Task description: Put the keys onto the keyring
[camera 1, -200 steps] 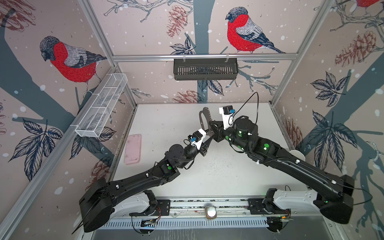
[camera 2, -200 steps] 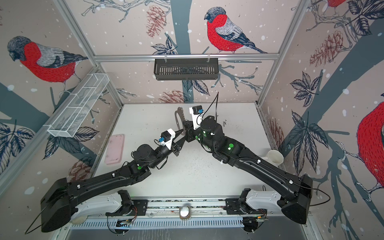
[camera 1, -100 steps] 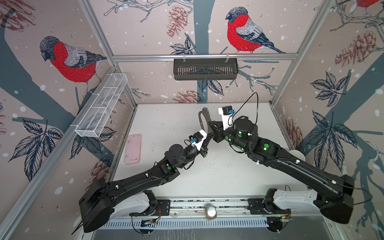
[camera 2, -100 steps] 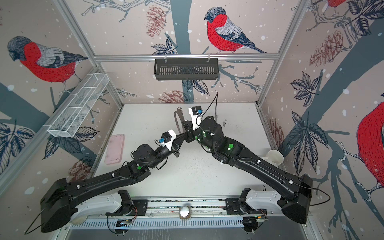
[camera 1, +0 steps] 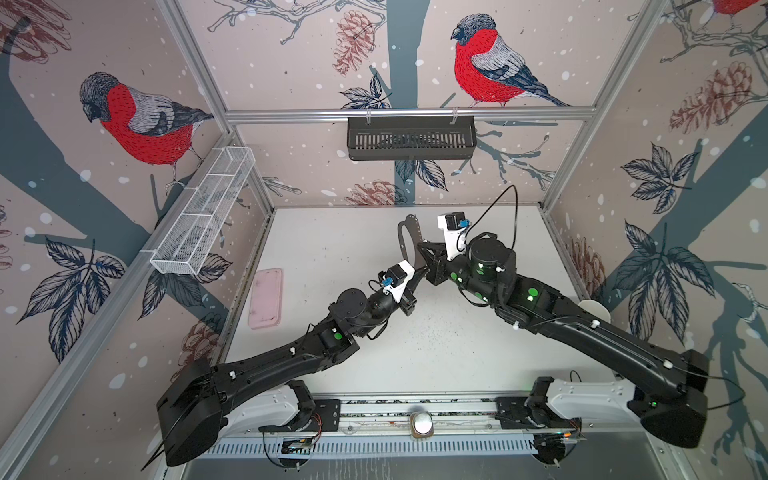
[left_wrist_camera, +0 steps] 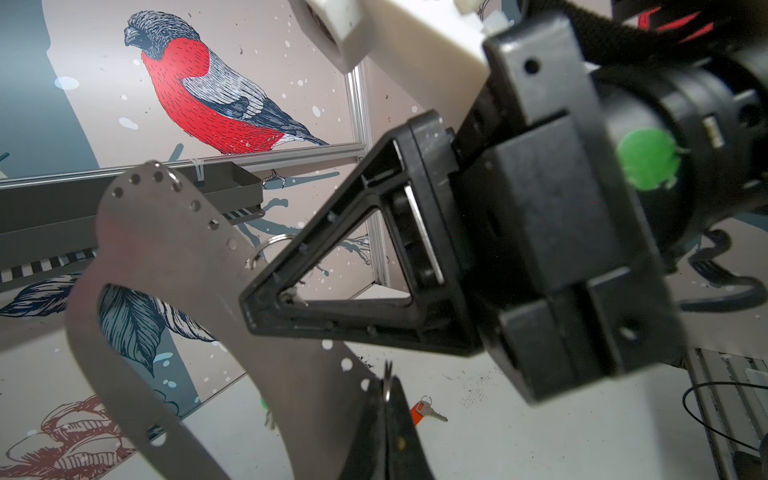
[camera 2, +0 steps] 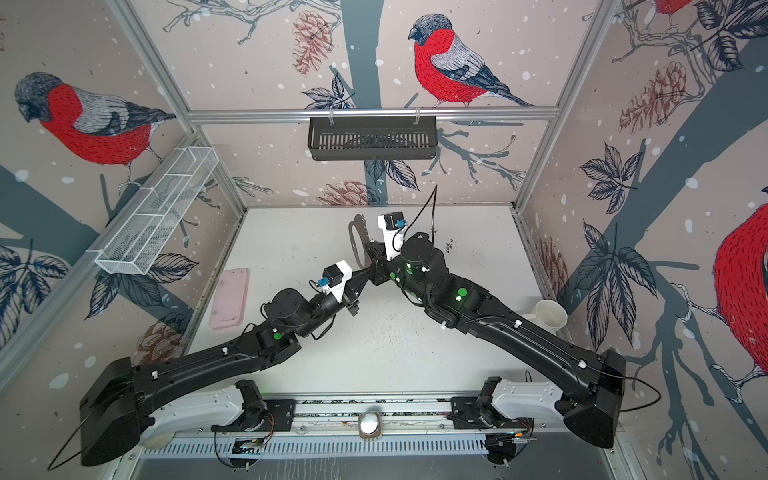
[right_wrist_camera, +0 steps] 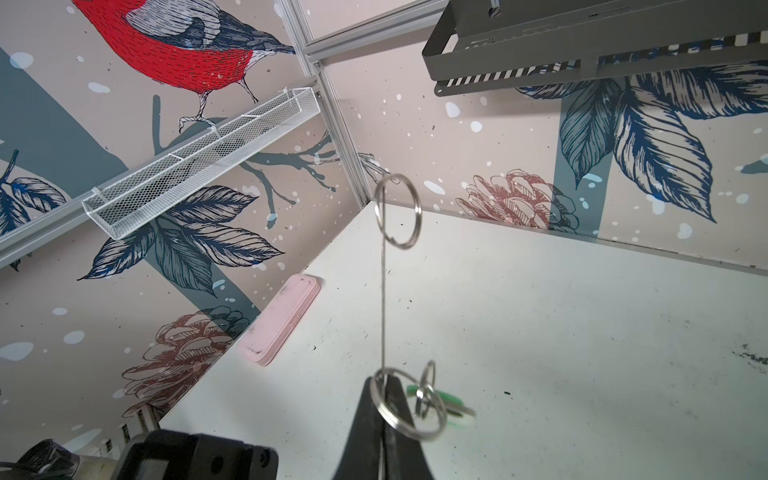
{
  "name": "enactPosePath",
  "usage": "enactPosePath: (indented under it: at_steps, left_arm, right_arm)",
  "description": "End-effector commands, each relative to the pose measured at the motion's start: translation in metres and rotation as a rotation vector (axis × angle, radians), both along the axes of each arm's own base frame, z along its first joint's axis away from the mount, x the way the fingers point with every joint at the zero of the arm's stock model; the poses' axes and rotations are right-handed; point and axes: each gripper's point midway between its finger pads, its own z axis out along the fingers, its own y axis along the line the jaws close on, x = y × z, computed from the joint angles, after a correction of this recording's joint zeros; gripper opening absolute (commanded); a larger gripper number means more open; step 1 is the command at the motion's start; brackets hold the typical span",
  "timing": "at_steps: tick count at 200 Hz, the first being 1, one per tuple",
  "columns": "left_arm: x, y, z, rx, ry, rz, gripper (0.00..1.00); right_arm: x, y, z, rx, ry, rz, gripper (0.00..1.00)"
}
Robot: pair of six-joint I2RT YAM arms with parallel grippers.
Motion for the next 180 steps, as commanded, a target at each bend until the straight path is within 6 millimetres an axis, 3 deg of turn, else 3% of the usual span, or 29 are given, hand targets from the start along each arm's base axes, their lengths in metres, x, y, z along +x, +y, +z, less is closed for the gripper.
enactPosePath:
  at_steps: [1,69,180]
  left_arm:
    - [0.003,0.007,0.011,-0.026,-0.033,0.039,0.0]
    - [-0.001,0.017,0.019,-0.062,-0.058,0.046,0.0]
    - [-0.01,0.016,0.02,-0.057,-0.075,0.0,0.0]
  right_arm:
    - [0.002,-0.007,0.011,0.034,-0.034,-0.025,0.0]
    - [0.002,-0.011,0.009,0.037,-0.035,-0.031,0.02]
    - [0.003,0.0,0.001,-0.014,-0.004,0.03,0.06]
